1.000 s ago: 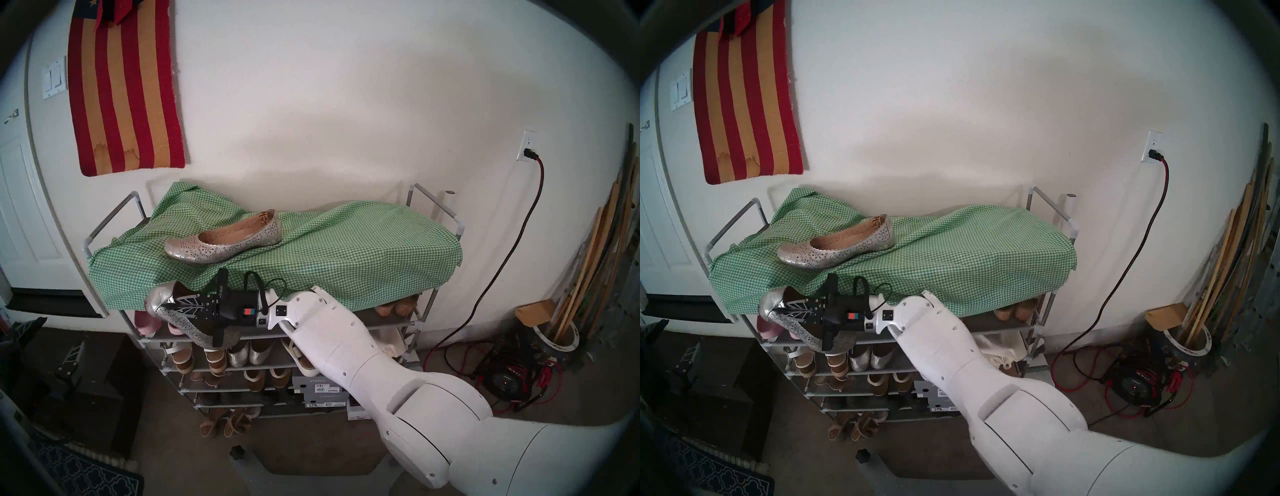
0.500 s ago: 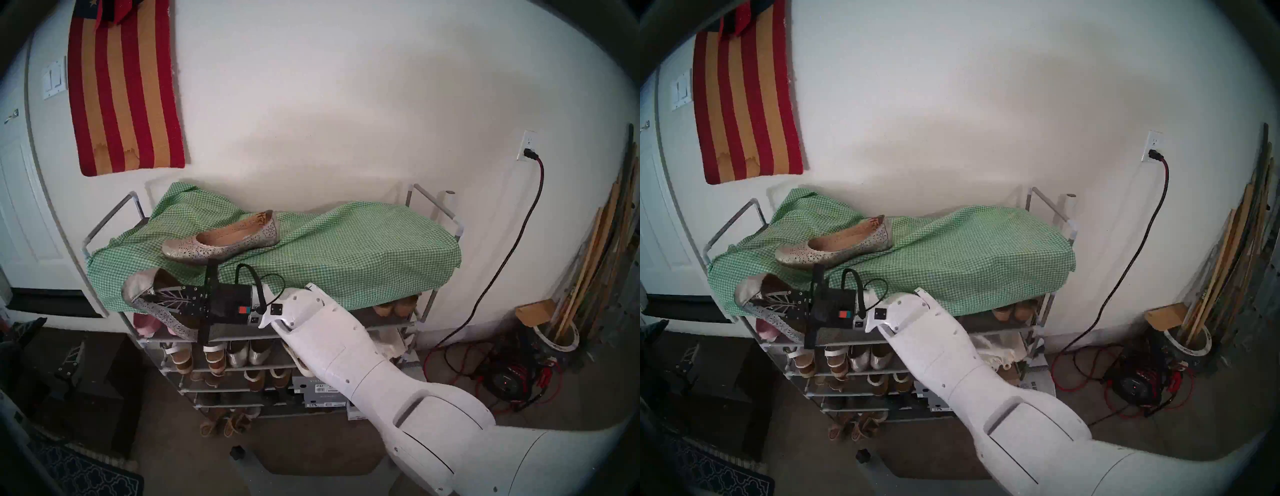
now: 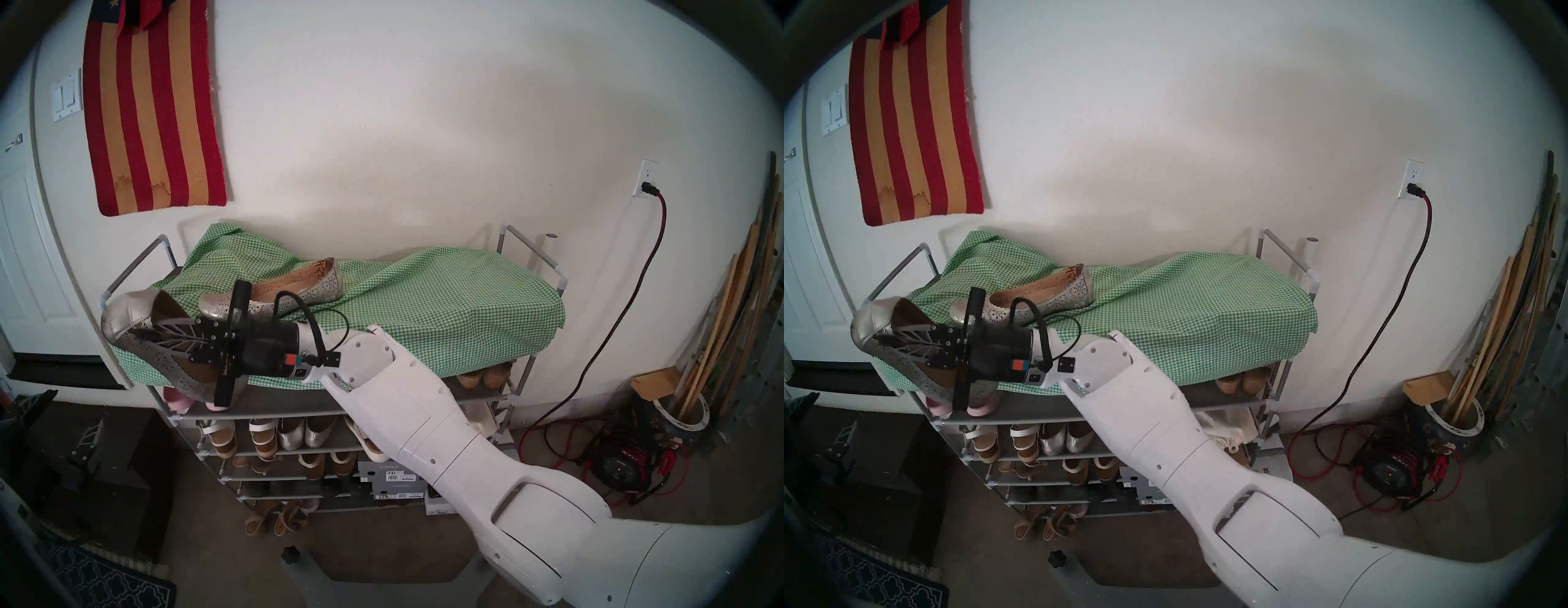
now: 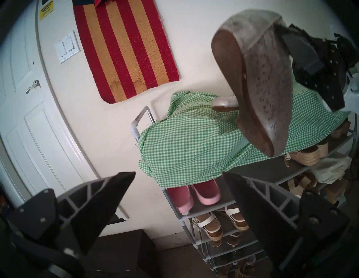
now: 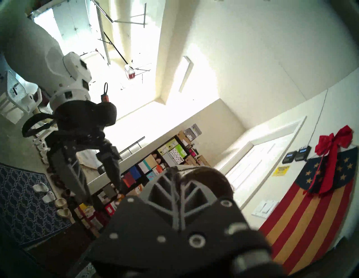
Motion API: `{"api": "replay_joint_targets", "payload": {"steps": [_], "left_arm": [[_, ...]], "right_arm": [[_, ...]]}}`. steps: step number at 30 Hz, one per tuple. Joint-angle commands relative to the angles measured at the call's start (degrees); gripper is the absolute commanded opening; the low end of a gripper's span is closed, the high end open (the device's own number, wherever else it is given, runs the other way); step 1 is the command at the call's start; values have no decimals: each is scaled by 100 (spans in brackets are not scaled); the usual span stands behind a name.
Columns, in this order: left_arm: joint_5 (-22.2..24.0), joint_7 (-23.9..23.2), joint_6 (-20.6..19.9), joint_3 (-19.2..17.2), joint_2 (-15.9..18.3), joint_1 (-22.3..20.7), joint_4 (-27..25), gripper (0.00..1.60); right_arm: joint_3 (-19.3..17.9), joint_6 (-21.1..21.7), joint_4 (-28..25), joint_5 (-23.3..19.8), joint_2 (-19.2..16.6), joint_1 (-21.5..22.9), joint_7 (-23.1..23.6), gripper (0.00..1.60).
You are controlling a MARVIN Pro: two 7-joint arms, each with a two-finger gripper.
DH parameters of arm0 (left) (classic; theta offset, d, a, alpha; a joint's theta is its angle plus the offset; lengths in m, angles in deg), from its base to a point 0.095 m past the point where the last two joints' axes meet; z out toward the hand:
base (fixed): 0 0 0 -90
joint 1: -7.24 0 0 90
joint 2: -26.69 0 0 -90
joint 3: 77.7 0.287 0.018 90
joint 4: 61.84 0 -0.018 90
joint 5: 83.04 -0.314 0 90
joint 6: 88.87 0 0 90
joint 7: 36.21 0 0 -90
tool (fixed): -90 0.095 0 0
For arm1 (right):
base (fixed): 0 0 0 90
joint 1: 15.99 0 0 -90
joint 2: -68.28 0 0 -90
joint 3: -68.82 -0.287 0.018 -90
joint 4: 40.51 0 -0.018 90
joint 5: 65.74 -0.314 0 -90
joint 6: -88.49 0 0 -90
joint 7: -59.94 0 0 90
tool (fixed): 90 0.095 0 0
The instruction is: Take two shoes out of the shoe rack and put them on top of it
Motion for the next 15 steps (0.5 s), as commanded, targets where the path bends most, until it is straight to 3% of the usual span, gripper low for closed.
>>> {"api": "replay_joint_targets", "payload": {"steps": [1,15], "left_arm": [[4,2,-12,13,-18,-5,-33,160],[-4,3,-22,12,-53,-14,-33,160]], "right_arm": [[-348,273,-660,-400,-398,495,180,0],[-1454,1579,-1522,-1165,-1526,590,913,0]]}}
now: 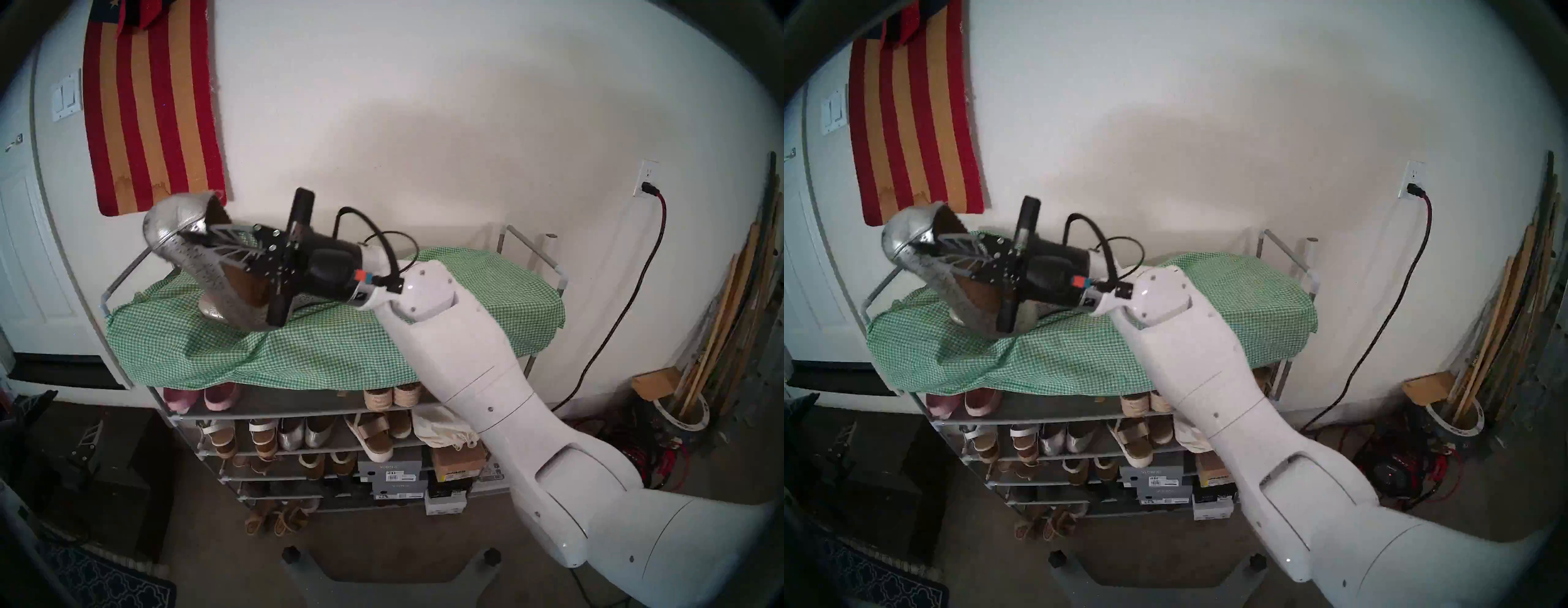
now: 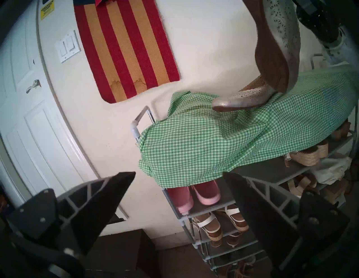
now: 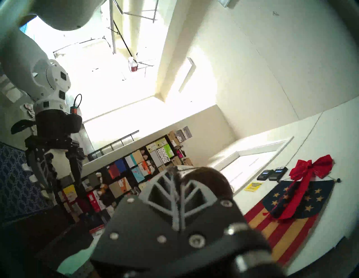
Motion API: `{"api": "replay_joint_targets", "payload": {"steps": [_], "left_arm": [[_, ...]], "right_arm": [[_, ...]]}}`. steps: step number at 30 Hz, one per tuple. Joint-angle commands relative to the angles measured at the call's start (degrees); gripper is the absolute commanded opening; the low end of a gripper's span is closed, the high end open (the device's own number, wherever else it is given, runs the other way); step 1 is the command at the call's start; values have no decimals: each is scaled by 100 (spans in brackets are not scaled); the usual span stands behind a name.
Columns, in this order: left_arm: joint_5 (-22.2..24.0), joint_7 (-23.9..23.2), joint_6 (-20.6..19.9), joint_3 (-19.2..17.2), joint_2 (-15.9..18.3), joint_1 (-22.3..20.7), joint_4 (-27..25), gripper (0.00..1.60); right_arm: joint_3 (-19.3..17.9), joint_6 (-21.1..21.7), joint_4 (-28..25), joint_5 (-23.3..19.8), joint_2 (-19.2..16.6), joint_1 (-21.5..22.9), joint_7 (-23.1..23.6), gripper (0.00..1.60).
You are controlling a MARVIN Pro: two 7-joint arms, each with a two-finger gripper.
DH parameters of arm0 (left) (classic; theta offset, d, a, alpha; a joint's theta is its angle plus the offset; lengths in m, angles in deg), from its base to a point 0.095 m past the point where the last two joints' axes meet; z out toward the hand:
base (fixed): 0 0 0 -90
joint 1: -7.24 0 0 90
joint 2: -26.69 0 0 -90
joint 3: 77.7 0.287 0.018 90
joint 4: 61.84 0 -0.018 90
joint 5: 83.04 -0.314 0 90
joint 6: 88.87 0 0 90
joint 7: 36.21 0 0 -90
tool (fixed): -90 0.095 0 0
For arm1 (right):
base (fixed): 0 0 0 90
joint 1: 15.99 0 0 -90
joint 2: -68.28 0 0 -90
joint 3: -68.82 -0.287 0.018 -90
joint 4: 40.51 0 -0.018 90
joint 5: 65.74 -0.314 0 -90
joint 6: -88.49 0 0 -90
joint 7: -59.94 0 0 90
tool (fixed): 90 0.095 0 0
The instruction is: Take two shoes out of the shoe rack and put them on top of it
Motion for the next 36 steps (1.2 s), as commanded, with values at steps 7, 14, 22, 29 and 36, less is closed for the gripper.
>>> {"api": "replay_joint_targets", "payload": {"steps": [7,14,22,29,36], "left_arm": [[-11,13,-36,14,-52,-6,-33,160],[-31,24,-72,14,-83,-11,-33,160],[-73,47,-139,18,-111,-18,-33,160],[-120,74,-192,27,-136,-23,-33,160],[-134,79,-204,31,-137,-28,-33,160]], "right_arm": [[-918,1350,-461,-679,-1119,-72,1040,0],[-1162,2144,-356,-683,-1661,-3,1900,0],[-1015,3000,93,-245,-2187,522,2395,0],[-848,3641,423,239,-2173,904,2518,0],[-649,3706,759,540,-2057,1078,2574,0]]}}
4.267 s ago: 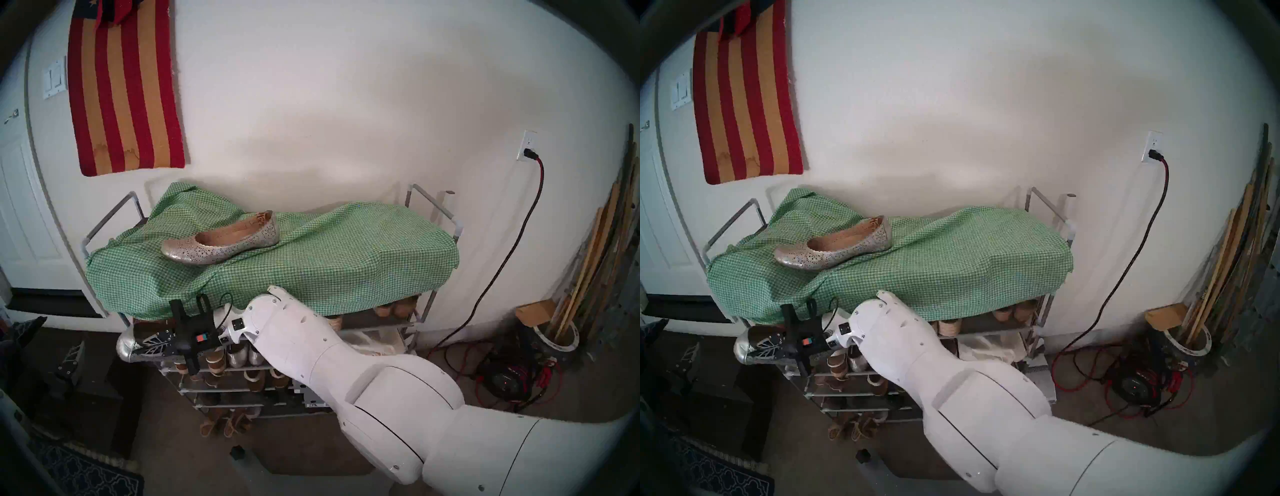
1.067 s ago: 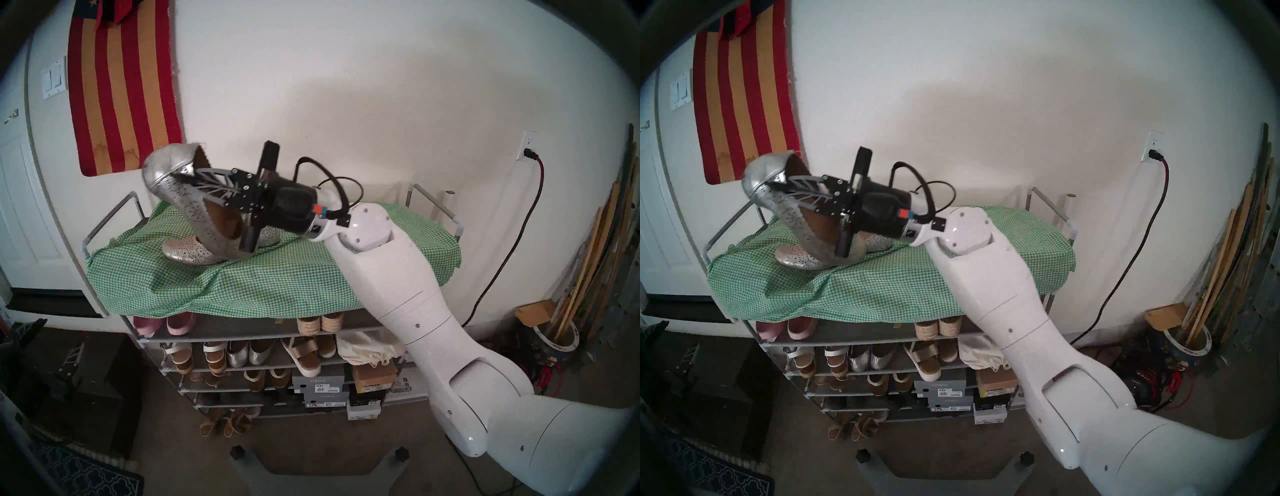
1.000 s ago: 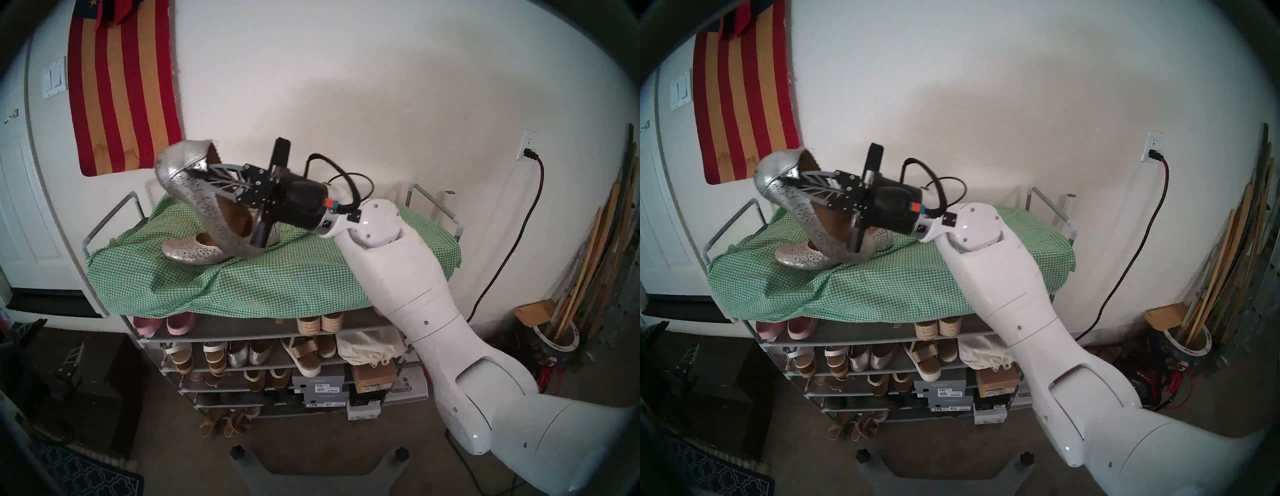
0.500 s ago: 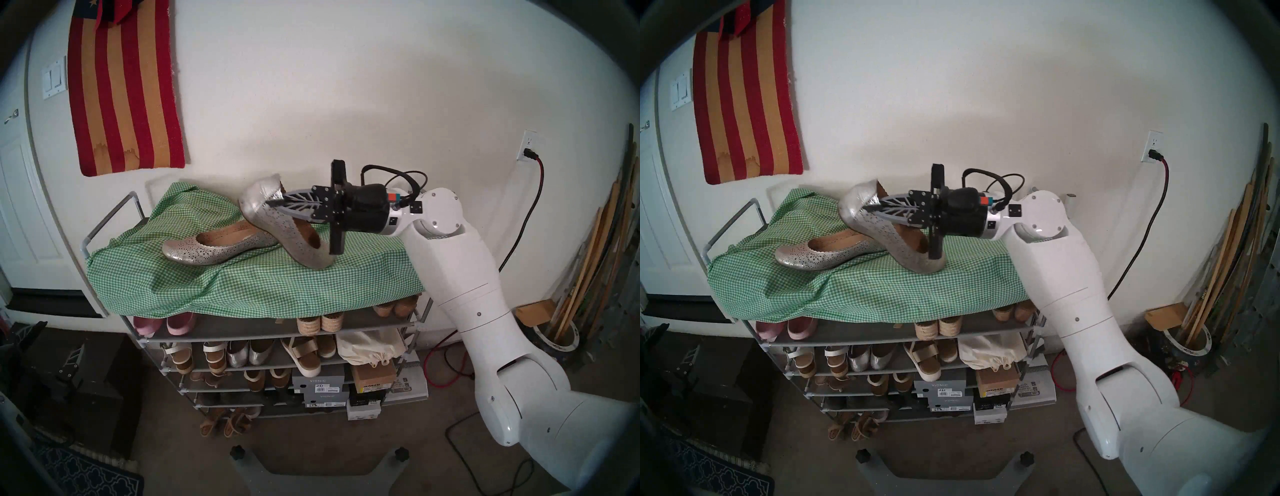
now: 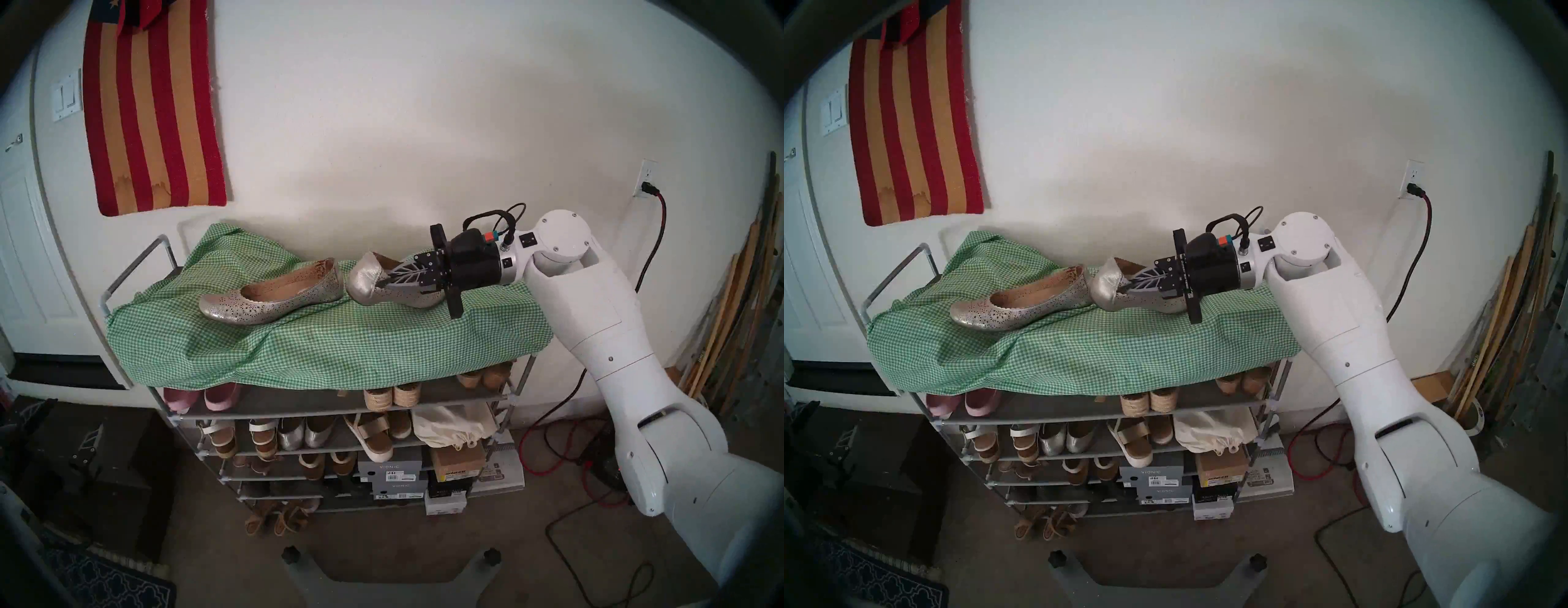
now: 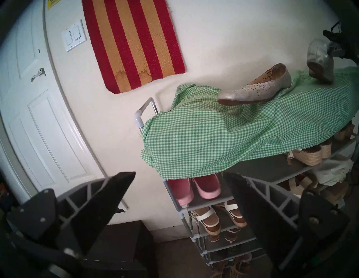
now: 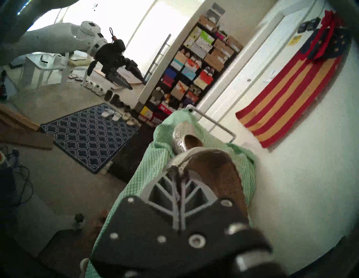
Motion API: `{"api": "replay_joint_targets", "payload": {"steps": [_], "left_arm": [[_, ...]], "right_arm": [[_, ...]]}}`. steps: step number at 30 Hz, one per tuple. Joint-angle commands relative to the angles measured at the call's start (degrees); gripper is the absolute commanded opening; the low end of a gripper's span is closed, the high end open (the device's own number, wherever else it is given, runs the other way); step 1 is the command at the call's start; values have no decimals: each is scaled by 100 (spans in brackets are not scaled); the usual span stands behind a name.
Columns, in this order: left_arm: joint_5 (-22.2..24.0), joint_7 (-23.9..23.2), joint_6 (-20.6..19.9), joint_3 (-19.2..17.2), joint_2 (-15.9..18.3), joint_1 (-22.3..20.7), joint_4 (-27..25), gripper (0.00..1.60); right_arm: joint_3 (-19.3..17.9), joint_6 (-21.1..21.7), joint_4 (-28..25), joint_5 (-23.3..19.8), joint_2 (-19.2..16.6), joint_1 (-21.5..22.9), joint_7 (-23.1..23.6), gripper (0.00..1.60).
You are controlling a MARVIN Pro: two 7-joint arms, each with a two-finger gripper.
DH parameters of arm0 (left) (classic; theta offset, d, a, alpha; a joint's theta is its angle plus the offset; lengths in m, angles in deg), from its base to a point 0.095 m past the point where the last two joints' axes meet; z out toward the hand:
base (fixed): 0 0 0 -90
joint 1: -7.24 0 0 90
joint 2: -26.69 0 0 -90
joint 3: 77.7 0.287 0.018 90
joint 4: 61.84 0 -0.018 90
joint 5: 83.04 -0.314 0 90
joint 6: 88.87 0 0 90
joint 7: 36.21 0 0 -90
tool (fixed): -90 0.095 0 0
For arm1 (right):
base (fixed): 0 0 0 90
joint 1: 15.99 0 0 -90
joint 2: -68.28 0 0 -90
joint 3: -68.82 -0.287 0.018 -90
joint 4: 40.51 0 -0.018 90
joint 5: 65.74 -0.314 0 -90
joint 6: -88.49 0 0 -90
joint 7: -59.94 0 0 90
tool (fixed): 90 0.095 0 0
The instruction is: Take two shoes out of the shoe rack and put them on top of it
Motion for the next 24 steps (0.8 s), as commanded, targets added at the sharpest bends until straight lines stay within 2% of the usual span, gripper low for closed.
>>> {"api": "replay_joint_targets", "payload": {"steps": [1,7,8,14,19,20,21,24], "left_arm": [[-2,-5,4,17,0,-5,-33,160],[-6,-5,-2,17,0,-8,-33,160],[-8,-5,-3,17,0,-9,-33,160],[-12,-6,-7,16,-1,-13,-33,160],[-15,-8,-8,15,-2,-17,-33,160],[-15,-9,-8,15,-2,-18,-33,160],[-17,-11,-8,14,-2,-20,-33,160],[-16,-14,-6,14,0,-22,-33,160]], "right_arm": [[209,145,344,275,88,393,50,0],[589,435,818,525,232,663,242,0],[732,422,1053,715,264,796,242,0],[892,442,1615,988,413,1132,222,0],[973,523,1996,989,577,1367,242,0],[994,524,2113,977,628,1439,242,24],[1100,574,2306,887,708,1629,242,159],[1170,605,2419,738,770,1789,242,160]]}}
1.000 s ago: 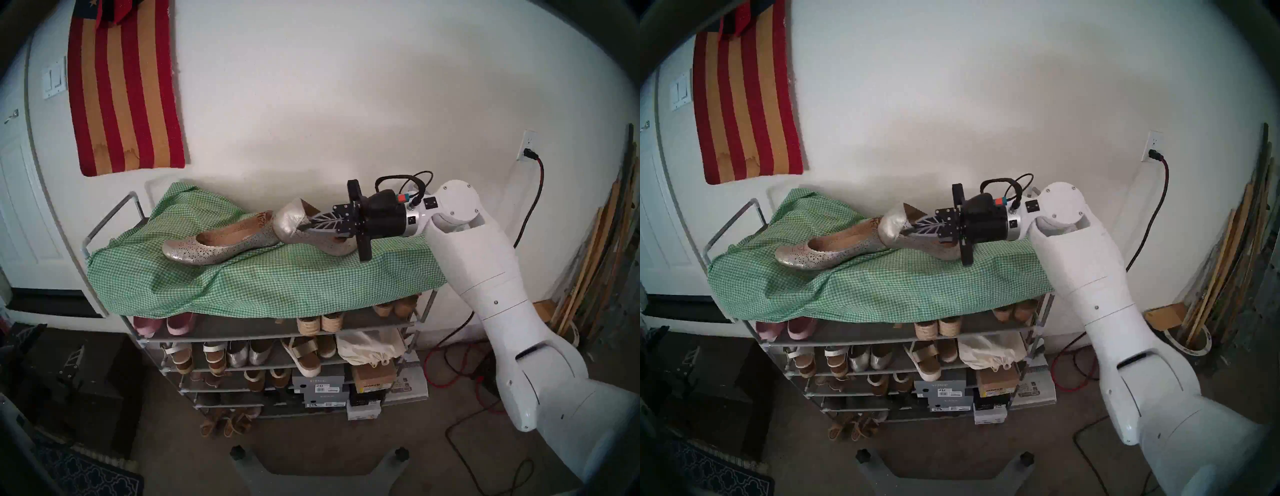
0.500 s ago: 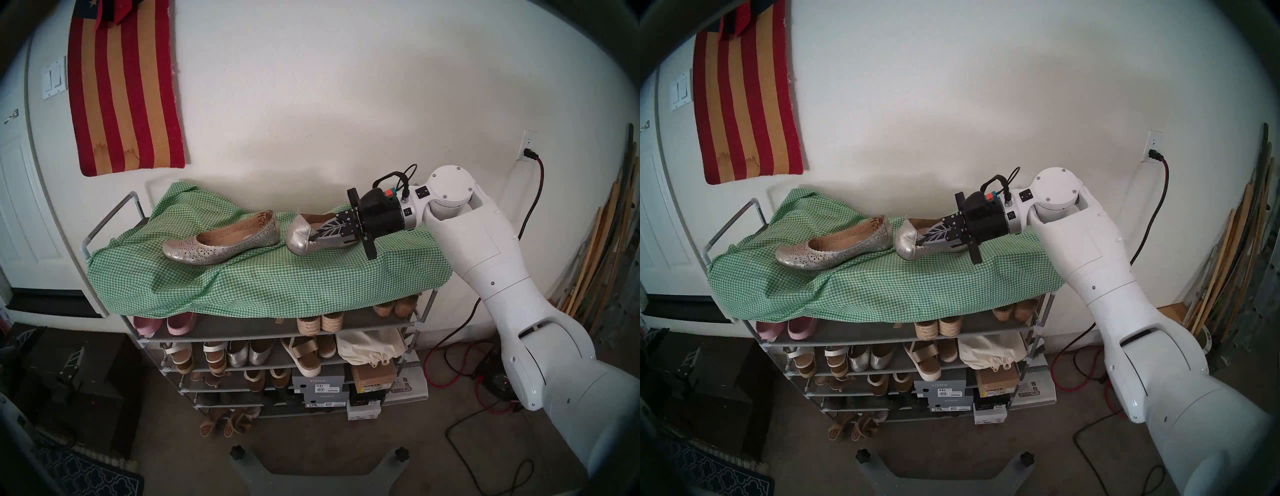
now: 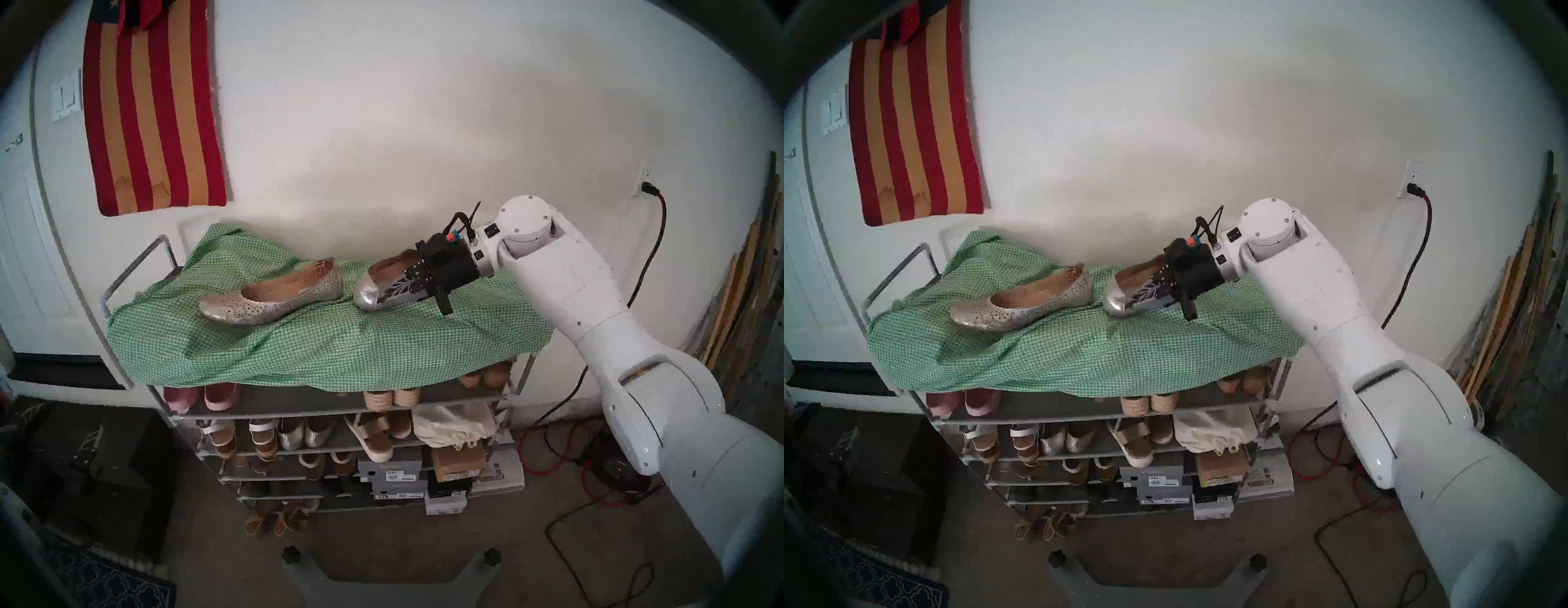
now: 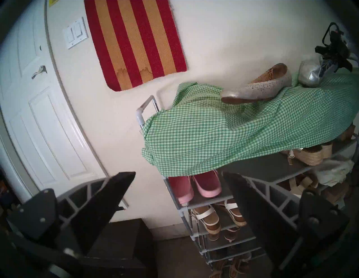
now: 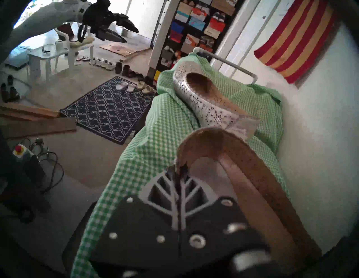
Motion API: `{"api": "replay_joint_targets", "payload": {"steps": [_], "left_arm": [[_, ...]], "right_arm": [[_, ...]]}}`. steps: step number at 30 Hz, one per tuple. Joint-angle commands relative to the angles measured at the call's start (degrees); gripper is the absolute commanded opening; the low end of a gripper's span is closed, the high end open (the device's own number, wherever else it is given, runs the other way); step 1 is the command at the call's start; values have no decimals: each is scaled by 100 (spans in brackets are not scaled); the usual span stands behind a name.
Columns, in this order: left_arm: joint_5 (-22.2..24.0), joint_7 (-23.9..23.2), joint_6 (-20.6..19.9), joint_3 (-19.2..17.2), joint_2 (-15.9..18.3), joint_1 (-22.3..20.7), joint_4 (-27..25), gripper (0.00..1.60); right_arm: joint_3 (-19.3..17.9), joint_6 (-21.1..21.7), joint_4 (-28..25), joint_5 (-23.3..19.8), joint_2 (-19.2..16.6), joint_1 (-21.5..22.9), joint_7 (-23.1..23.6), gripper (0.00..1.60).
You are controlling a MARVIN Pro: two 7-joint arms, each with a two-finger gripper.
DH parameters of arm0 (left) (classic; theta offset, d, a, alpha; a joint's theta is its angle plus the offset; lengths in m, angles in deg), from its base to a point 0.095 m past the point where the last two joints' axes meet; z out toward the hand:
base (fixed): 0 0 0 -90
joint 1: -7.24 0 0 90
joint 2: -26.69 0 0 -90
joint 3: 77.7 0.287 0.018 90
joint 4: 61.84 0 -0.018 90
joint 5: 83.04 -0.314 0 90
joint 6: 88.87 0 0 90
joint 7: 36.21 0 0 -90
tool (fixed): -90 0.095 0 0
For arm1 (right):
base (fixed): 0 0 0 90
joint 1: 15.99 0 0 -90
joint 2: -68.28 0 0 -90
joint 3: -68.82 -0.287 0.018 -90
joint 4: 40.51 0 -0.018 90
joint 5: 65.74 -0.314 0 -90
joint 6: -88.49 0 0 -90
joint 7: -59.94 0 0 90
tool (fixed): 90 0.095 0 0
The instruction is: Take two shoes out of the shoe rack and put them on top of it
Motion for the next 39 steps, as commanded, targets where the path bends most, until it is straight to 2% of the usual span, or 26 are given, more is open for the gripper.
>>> {"api": "replay_joint_targets", "payload": {"steps": [1,13,22,25,26,27,31,37,39], "left_arm": [[16,-22,29,7,21,-7,-32,160],[20,-41,62,5,41,-33,-32,160],[23,-54,81,1,42,-34,-32,160],[21,-57,79,-2,35,-30,-32,160],[21,-57,78,-3,33,-30,-32,160],[21,-58,79,-3,34,-31,-32,160],[24,-65,91,-3,45,-37,-32,160],[27,-72,107,-2,59,-44,-32,160],[27,-75,112,-1,63,-47,-32,160]], "right_arm": [[226,148,478,-253,289,614,-11,160],[274,808,-444,-1125,281,1069,-11,160],[152,1321,-1413,-2077,-41,1246,-11,160],[38,1154,-1693,-2527,-163,1141,-11,160],[-56,1189,-2105,-2570,-286,950,-11,160],[-71,997,-1947,-2653,-216,988,-11,160],[-262,644,-2351,-2763,-150,733,-11,160],[-300,224,-2906,-2786,-170,301,-29,160],[-358,85,-3152,-2746,-240,113,-162,160]]}}
